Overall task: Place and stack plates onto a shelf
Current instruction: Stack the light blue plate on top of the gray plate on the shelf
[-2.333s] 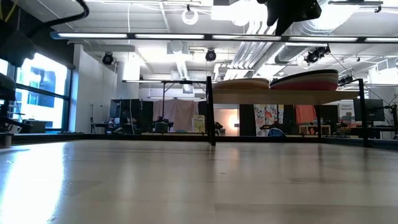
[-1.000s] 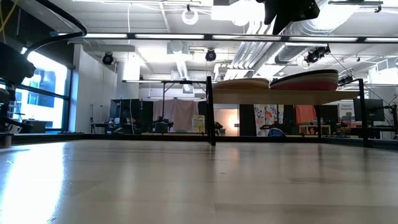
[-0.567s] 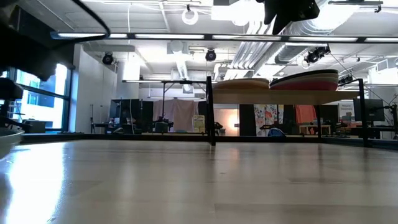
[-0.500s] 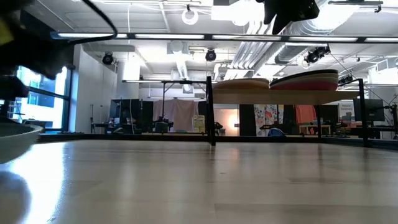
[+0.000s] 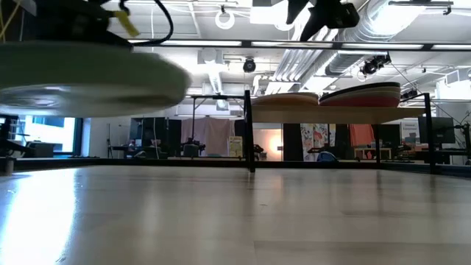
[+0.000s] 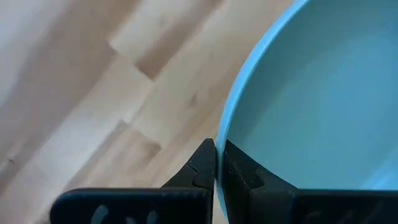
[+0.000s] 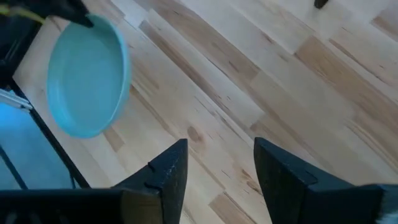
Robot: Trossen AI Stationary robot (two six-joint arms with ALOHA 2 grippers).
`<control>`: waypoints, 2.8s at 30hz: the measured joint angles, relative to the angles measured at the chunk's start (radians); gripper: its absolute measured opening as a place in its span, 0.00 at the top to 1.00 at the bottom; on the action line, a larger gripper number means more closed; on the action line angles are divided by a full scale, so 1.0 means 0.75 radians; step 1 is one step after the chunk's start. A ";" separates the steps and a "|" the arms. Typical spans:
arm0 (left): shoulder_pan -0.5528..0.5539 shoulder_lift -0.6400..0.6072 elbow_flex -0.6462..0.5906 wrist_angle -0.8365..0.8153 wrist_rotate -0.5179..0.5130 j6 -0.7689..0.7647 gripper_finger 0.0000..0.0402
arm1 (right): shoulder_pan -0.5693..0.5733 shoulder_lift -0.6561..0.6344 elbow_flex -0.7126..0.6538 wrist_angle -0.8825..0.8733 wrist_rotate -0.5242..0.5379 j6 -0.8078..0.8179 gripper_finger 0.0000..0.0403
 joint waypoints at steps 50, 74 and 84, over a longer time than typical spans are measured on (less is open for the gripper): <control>0.443 0.204 0.533 -0.248 -0.088 0.361 1.00 | -0.149 0.177 -0.001 0.363 -0.051 -0.066 0.65; 0.443 0.264 0.617 -0.222 -0.214 0.449 1.00 | -0.148 0.202 -0.001 0.209 -0.037 -0.047 0.91; 0.443 0.264 0.617 -0.196 -0.216 0.470 1.00 | -0.148 0.205 -0.002 0.223 -0.043 -0.092 0.93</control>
